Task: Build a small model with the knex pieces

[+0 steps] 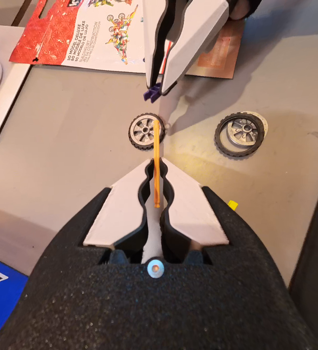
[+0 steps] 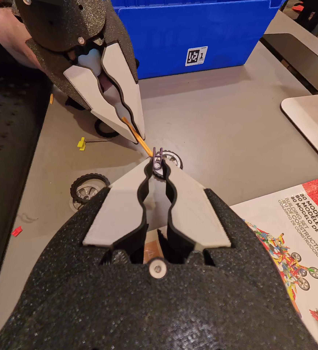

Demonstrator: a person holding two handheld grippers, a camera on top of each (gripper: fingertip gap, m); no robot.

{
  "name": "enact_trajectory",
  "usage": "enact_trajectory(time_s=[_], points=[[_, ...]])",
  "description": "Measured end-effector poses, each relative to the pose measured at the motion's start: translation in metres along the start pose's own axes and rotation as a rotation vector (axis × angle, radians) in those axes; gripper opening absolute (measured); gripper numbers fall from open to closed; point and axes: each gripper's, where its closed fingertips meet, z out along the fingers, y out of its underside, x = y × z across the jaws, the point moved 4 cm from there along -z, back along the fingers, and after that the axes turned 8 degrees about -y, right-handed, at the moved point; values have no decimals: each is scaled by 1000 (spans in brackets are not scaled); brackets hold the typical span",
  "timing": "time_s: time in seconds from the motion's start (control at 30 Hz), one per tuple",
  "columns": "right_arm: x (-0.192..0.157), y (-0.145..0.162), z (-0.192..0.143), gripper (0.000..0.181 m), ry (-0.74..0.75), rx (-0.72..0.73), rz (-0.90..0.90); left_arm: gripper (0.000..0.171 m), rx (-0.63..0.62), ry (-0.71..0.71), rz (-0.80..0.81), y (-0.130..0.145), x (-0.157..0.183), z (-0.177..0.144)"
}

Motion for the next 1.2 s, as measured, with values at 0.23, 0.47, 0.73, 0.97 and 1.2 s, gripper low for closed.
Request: enact_trajectory(time_s=[0.23, 0.47, 0.73, 0.97, 1.2], points=[[2, 0, 2, 9, 25, -34, -9, 4, -71, 34, -1, 13, 5, 6], [-3, -6, -1, 9, 12, -5, -34, 32, -21, 6, -6, 5, 3, -12], [-11, -14, -4, 9, -3, 14, -72, 22, 345, -192, -146, -3, 9, -154], [-12, -18, -4, 9, 12, 27, -87, 54, 343, -650, -552, 152, -67, -258], [-12, -13, 0, 9, 12, -1, -88, 104, 58, -516, -555, 209, -62, -210]])
